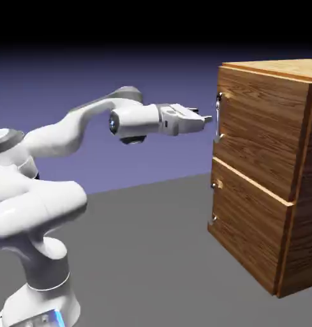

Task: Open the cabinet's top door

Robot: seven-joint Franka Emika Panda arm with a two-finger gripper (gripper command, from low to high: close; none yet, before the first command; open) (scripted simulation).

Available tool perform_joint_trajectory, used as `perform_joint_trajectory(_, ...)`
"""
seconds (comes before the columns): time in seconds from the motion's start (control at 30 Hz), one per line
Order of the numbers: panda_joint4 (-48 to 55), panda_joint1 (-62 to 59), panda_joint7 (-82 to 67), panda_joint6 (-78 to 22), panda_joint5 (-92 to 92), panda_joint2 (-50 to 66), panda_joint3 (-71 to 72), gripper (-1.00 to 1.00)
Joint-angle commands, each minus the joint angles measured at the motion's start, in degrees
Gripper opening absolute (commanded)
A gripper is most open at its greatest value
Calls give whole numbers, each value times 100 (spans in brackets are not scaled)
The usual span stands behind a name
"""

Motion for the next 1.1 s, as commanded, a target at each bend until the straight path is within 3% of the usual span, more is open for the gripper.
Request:
perform_joint_trajectory(0.0,195,-218,0,-21,58,10,26,0)
perform_joint_trajectory(0.13,798,-891,1,-85,238,41,105,0)
perform_joint_trajectory(0.17,798,-891,1,-85,238,41,105,-100)
perform_joint_trajectory(0.67,-1955,483,-1393,-3411,603,-19,-892,-100)
perform_joint_trajectory(1.07,-3183,135,-2260,-6401,-414,405,-2297,-100)
